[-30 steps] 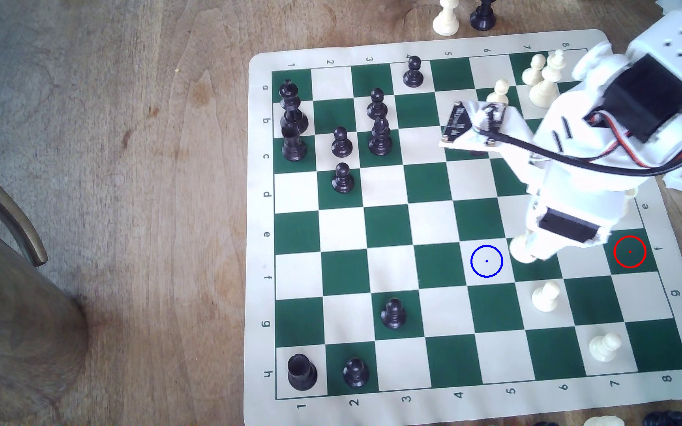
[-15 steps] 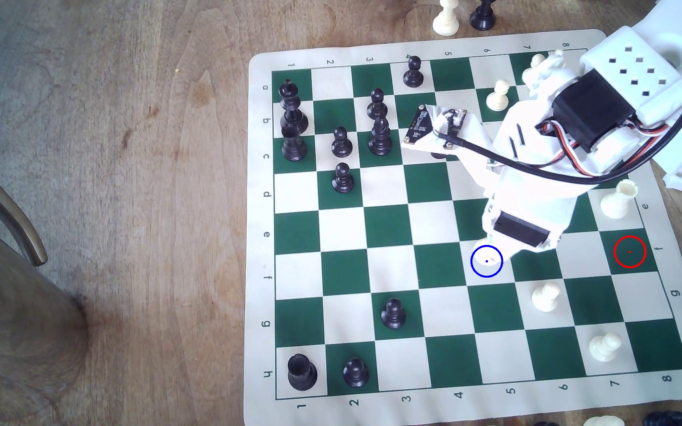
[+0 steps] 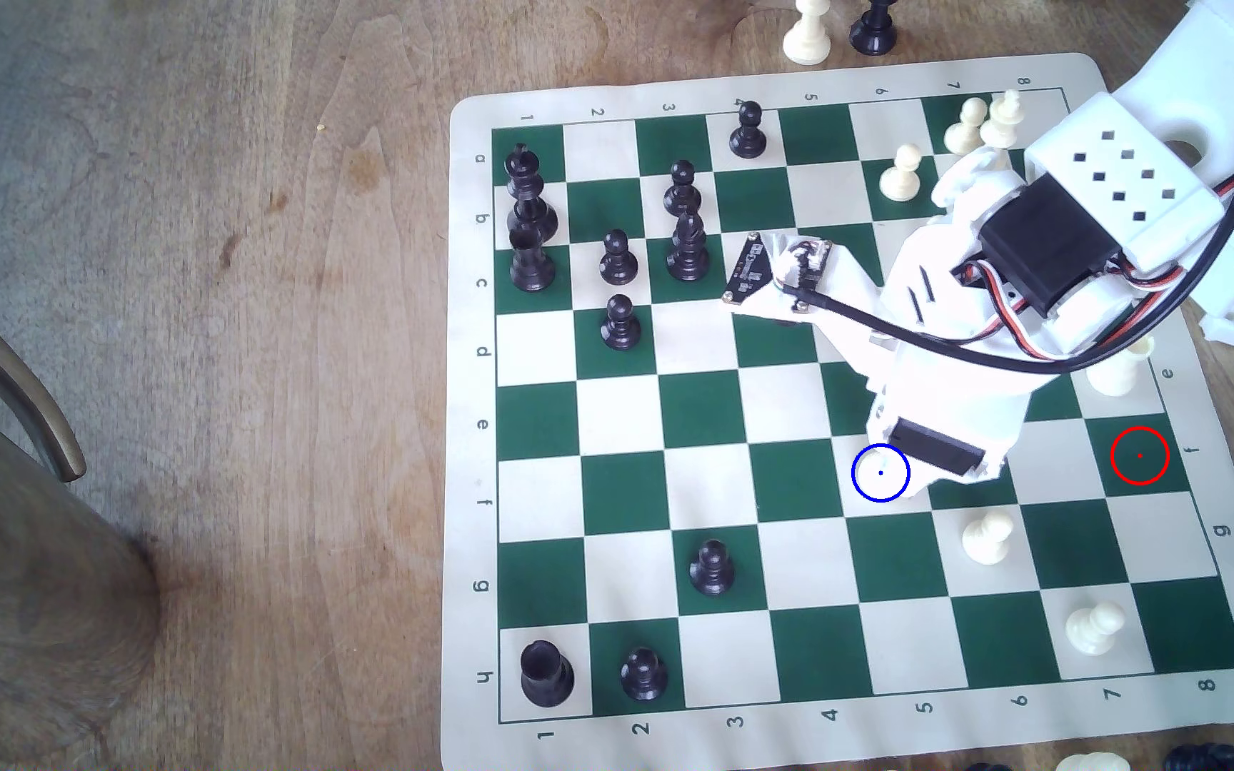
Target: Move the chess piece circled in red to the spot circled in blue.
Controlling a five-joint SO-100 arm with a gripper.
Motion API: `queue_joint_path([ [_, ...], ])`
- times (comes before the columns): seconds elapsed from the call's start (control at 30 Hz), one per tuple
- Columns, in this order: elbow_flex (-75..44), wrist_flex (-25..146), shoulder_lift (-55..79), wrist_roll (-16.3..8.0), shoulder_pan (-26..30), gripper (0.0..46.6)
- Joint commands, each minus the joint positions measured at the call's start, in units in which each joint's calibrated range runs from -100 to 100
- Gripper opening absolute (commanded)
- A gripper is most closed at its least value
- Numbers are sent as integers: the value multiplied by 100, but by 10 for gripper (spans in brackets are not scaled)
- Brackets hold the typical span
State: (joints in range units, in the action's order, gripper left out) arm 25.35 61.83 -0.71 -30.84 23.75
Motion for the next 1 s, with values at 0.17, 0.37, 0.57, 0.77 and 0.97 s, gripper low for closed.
queue_joint_path([
  [0.17, -359, -33, -99, 83, -1, 128],
  [0.37, -268, -16, -192, 142, -40, 217],
  [0.57, 330, -172, -1015, 357, -56, 260],
  [0.77, 683, 156, -2068, 679, -337, 264],
  [0.97, 1817, 549, -4054, 1167, -587, 266],
])
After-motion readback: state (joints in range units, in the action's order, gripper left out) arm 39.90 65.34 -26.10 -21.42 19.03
